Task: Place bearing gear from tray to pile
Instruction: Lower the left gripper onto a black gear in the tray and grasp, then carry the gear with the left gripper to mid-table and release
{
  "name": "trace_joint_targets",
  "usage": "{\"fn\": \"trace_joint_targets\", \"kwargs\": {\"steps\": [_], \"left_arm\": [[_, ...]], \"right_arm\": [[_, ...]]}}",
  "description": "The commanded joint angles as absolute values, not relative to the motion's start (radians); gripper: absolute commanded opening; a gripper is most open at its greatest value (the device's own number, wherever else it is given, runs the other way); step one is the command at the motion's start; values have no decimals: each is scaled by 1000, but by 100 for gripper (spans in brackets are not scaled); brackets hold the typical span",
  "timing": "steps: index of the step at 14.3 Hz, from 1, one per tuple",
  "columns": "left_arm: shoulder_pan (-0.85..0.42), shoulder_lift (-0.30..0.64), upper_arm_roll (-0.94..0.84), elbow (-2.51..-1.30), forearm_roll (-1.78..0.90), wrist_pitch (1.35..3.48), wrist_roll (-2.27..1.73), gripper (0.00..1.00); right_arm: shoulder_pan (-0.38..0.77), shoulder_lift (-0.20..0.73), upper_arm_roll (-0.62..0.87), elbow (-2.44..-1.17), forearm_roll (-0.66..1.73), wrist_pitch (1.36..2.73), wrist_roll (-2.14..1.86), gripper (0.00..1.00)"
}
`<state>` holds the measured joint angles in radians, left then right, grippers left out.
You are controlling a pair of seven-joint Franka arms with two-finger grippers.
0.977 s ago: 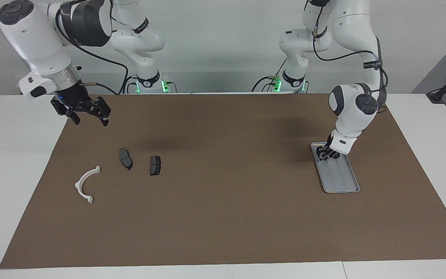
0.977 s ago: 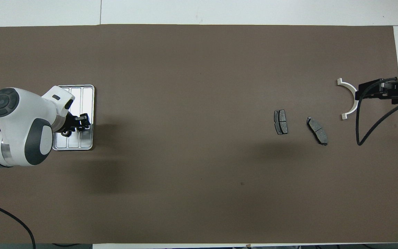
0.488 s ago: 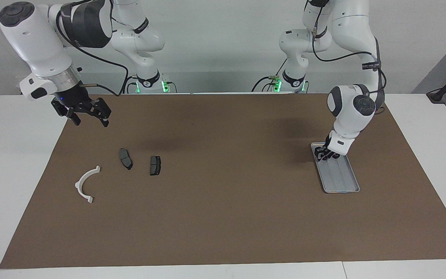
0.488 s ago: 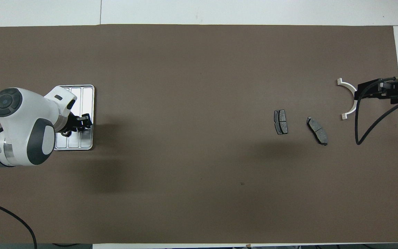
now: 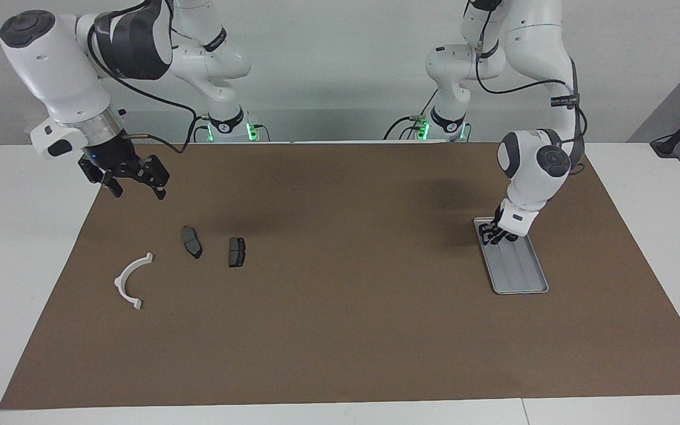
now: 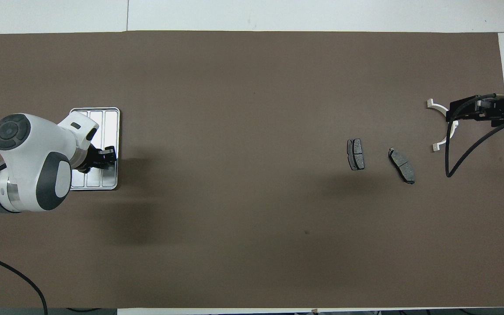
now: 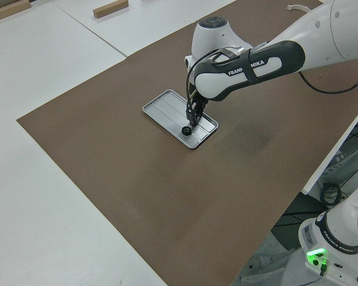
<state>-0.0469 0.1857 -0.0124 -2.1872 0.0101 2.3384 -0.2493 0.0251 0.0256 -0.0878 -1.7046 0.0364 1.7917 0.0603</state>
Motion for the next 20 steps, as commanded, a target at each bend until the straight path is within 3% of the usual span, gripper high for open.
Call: {"fn": "trace_joint_targets", "kwargs": {"steps": [1,2,3,8,17,20], "left_arm": [[-52,181,-2,-2212,3,2361,-241,12],[-49,181,-2,-2210,3,2361,-239,3],[-51,183,-2,-2203,3,2358,-235,1],[-69,209,-11,-2041,-26,2217,-270,0],[-457,261,-5,-1798,-74,2099,-811,0],[-585,406,-2,-1630,-66,2074,-975,0]], "right_arm": [[26,28,-84,-1710,34,1815,37,100],[26,28,-84,-1710,34,1815,37,100],[25,28,-84,-1712,34,1815,35,100],[18,32,-84,-1694,34,1798,29,100],[5,37,-87,-1697,34,1812,-9,100],[-20,47,-87,-1701,34,1824,-44,100]]}}
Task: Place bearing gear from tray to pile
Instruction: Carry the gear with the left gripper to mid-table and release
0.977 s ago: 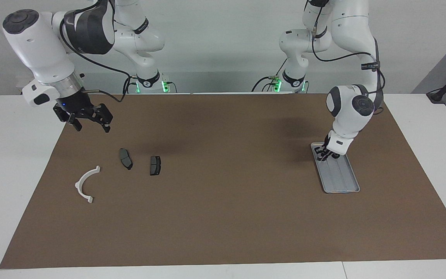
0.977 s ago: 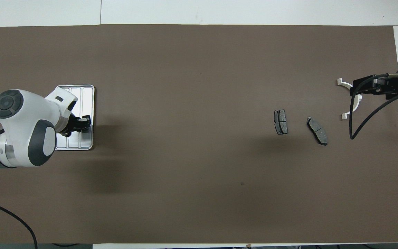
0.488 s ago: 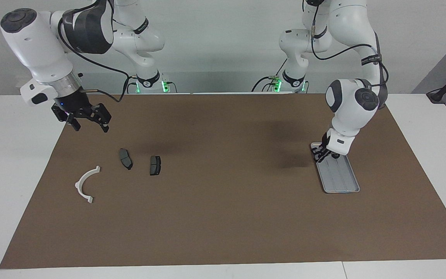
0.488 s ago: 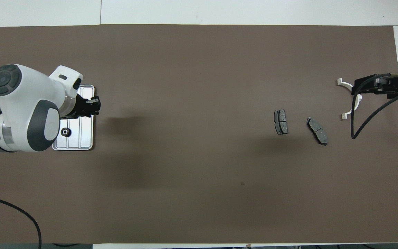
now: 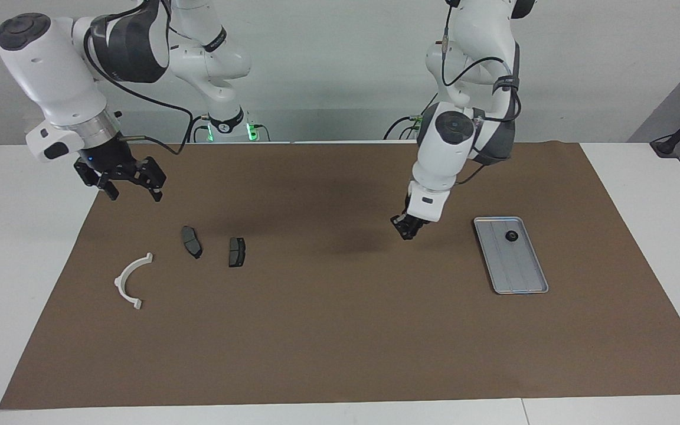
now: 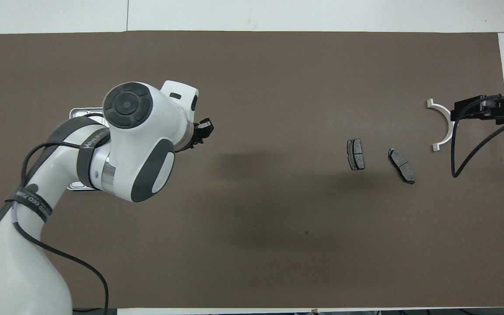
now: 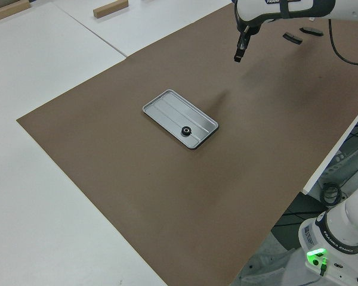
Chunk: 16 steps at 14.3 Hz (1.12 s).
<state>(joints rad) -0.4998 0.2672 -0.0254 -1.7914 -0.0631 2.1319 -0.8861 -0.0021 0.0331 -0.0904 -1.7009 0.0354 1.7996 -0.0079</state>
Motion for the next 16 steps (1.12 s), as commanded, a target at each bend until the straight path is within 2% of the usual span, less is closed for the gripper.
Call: {"fn": "trace_joint_targets", "kwargs": {"steps": [1,7,10,16], "left_arm": [[-625,476,2,-1561,-58,2068,-1038,0],[-722,581,6,-1532,-38,2083,-1094,0],[-726,584,20,-1531,-37,2088,-1101,0],[-723,583,20,-1566,-32,2143,-1106,2]], "right_arm": [[-12,52,-89,-1698,34,1821,-43,100],[-5,117,-80,-1646,31,1818,-12,100],[40,115,-78,-1657,31,1822,69,100],[40,114,-78,-1661,31,1832,67,100]]}}
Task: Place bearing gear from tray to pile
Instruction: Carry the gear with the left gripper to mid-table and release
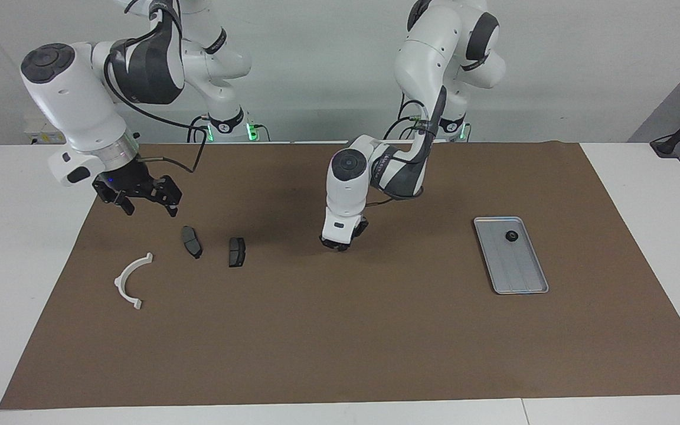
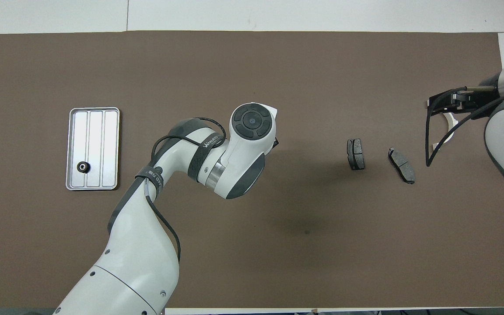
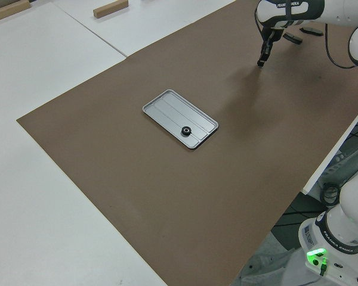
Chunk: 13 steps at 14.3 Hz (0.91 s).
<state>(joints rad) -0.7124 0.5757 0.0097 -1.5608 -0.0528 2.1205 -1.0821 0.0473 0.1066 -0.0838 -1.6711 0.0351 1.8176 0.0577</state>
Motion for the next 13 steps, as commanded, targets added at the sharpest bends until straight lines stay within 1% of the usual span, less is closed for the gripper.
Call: {"fn": "trace_joint_targets", "kwargs": {"steps": [1,3,5,7,9,11,12,13], "left_arm": [[-724,583,20,-1569,-32,2143,-1109,3],[-724,581,20,-1572,-32,2143,-1111,4],[-724,581,20,-1578,-32,2146,-1111,12],[-729,581,21,-1588,-31,2164,-1136,13],[-729,581,21,-1598,-25,2181,-1140,18],[-729,580,21,-1600,-25,2181,-1140,27],[-727,580,21,-1601,-25,2183,-1140,35],[-729,580,21,-1601,-25,2183,-1140,46]], "right_arm": [[40,112,-78,-1664,31,1832,67,100],[38,110,-78,-1670,31,1838,61,100],[22,113,-80,-1661,28,1829,26,100],[8,114,-80,-1661,28,1827,-2,100],[14,115,-80,-1661,28,1838,-2,100],[14,121,-80,-1661,20,1853,-2,100],[14,121,-80,-1661,8,1853,-2,100],[23,123,-80,-1661,6,1852,5,100]]}}
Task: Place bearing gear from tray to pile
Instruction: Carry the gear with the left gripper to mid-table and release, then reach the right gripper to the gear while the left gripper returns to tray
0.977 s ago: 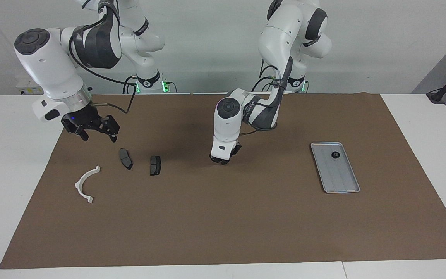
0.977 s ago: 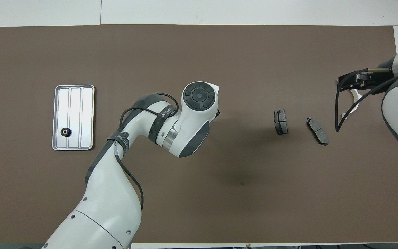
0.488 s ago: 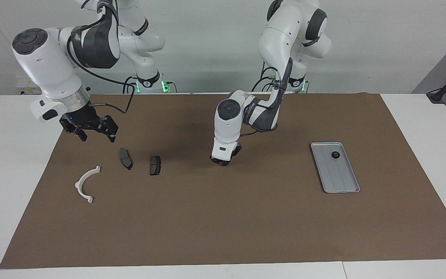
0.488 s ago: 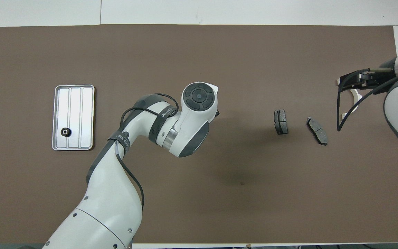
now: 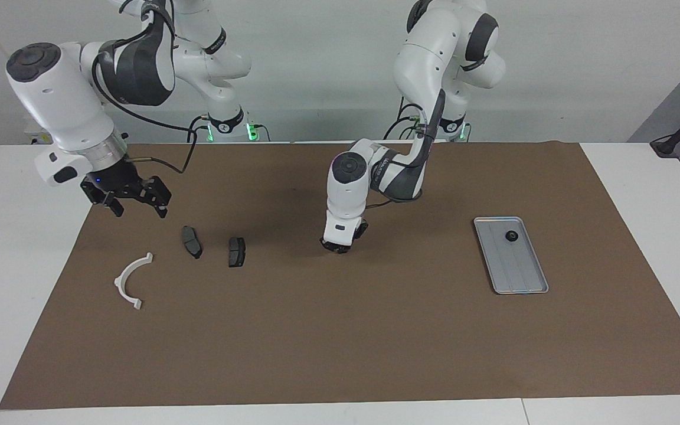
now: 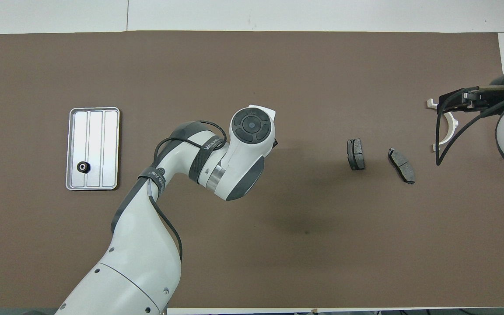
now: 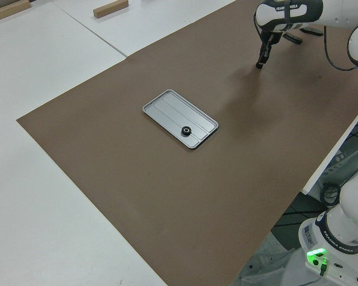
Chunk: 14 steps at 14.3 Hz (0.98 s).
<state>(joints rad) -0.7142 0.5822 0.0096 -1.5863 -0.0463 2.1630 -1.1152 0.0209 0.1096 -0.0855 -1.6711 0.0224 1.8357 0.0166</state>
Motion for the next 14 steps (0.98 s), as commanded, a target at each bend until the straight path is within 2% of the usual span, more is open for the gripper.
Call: {"fn": "trace_joint_targets", "kwargs": {"steps": [1,2,5,8,11,14], "left_arm": [[-729,580,23,-1597,-25,2177,-1138,69],[-727,580,26,-1588,-23,2162,-1138,100],[-706,571,44,-1539,-8,2099,-1126,100],[-640,488,46,-1558,-8,2036,-1091,100],[-566,425,46,-1600,-8,1964,-975,100],[-468,315,46,-1731,-9,1960,-763,100]], "right_arm": [[28,121,-80,-1664,5,1850,14,100],[29,121,-80,-1664,5,1853,18,100],[25,123,-80,-1661,5,1852,12,100],[31,123,-78,-1658,12,1848,31,100],[124,138,-74,-1646,6,1876,193,100],[285,245,-74,-1554,-11,1882,375,100]]}}
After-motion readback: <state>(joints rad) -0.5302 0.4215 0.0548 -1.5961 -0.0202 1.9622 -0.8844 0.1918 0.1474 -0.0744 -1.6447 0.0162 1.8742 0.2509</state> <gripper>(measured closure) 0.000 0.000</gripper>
